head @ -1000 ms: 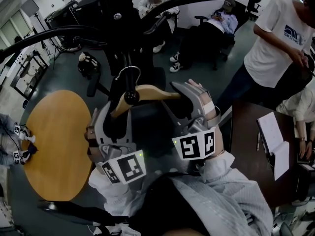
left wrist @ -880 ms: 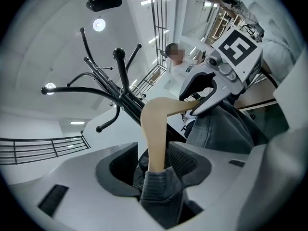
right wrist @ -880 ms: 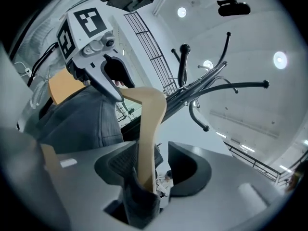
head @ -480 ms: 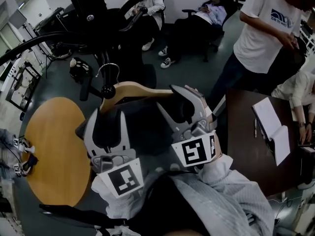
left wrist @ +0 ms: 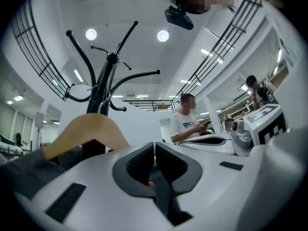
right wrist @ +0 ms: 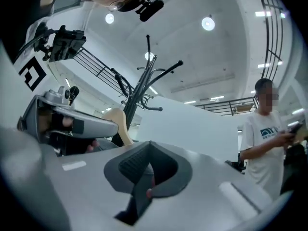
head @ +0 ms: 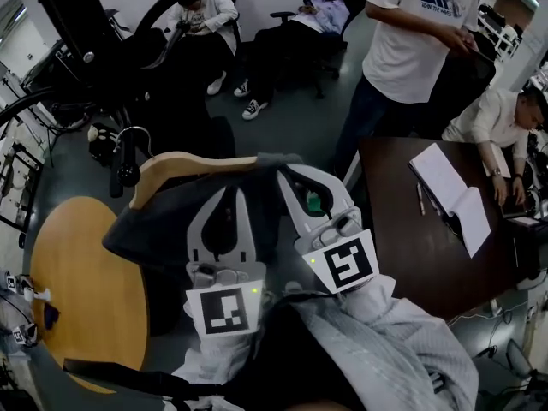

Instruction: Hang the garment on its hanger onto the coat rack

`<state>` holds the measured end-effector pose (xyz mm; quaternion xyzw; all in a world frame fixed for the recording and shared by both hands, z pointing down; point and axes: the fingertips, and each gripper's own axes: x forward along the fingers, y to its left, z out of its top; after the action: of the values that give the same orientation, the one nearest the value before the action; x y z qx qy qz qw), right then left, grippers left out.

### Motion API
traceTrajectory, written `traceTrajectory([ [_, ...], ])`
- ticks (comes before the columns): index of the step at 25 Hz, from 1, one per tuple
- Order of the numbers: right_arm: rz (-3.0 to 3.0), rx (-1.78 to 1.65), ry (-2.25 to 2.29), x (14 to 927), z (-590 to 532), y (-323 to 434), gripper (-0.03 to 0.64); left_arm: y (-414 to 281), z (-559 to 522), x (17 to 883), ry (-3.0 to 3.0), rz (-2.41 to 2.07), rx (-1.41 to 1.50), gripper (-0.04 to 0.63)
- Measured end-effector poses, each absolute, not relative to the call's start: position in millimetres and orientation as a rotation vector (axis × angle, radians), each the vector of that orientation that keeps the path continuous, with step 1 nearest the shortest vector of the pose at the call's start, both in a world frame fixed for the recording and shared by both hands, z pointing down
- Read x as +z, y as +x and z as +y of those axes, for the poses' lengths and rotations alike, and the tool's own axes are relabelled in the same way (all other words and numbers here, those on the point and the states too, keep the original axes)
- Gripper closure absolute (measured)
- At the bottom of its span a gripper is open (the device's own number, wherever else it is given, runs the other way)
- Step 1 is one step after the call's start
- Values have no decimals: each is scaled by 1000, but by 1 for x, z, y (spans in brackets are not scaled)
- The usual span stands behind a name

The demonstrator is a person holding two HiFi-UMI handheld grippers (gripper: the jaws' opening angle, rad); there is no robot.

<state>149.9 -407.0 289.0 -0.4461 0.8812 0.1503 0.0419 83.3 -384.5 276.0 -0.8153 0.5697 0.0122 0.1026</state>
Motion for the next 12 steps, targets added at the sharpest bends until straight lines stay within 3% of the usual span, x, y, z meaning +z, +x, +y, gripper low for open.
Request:
traceTrajectory([
  [12, 2748, 289, -1456, 320, -412, 179, 615, 136, -404, 310, -2521, 1602, -9, 589],
])
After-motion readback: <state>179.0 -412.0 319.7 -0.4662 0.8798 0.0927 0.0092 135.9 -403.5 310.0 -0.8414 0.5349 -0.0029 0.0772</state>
